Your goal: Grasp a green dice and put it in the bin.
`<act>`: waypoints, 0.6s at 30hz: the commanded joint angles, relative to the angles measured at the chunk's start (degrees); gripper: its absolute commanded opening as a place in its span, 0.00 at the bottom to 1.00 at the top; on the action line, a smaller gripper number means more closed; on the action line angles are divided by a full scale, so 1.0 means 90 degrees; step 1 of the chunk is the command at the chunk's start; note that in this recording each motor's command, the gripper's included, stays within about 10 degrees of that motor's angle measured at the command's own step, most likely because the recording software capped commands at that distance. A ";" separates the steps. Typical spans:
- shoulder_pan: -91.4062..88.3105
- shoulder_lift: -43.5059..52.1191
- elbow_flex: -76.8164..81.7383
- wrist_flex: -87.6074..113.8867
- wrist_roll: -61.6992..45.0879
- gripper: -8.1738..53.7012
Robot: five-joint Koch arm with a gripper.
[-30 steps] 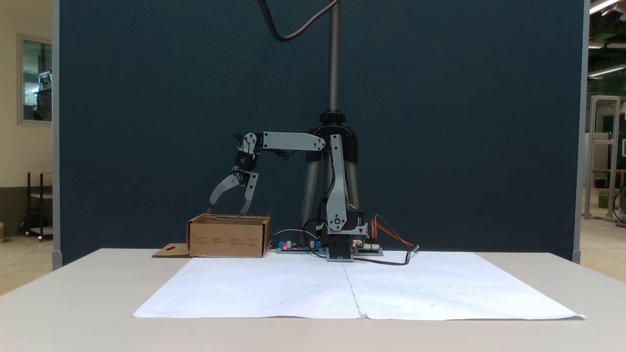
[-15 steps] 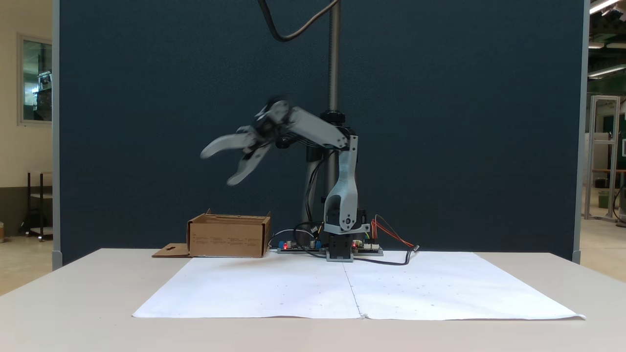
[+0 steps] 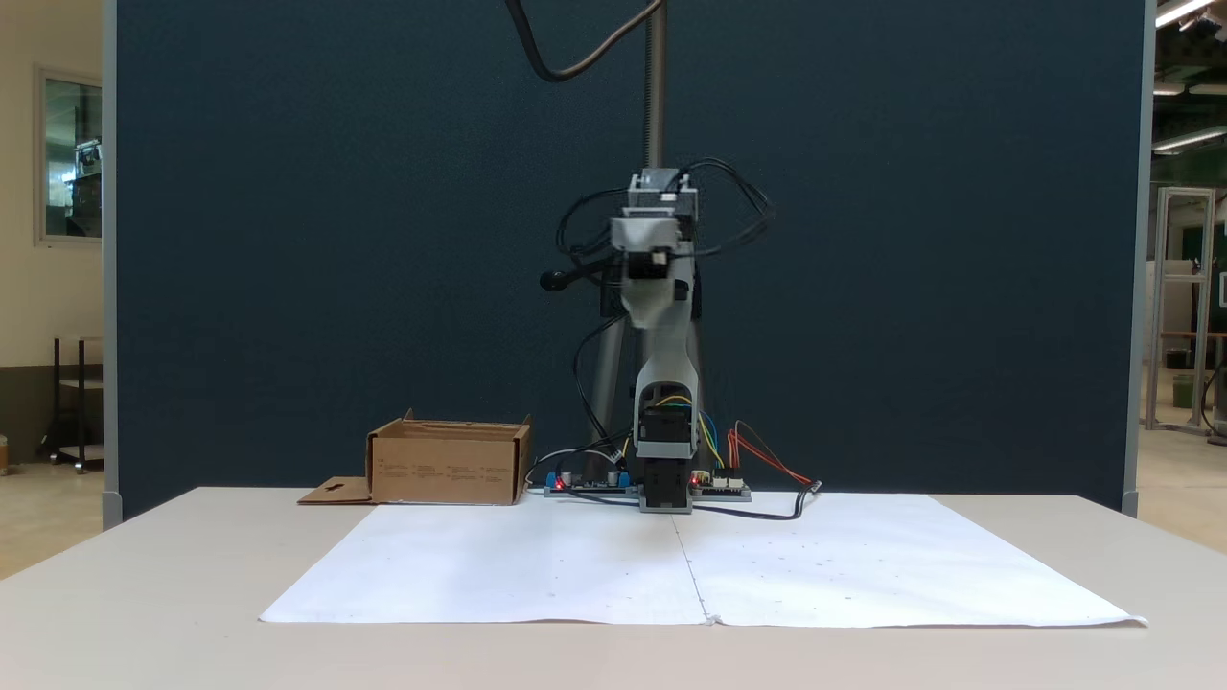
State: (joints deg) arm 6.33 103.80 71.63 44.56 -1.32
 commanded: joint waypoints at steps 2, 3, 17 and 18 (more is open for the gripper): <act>-0.0547 0.0508 0.0293 -0.0635 0.0420 0.85; -0.0625 0.0615 0.0537 -0.0820 0.0410 0.85; -0.0430 0.2168 0.4053 -0.4119 0.0117 0.88; -0.0439 0.2207 0.4326 -0.4353 0.0107 0.87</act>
State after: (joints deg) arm 1.41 121.64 110.83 12.74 -1.14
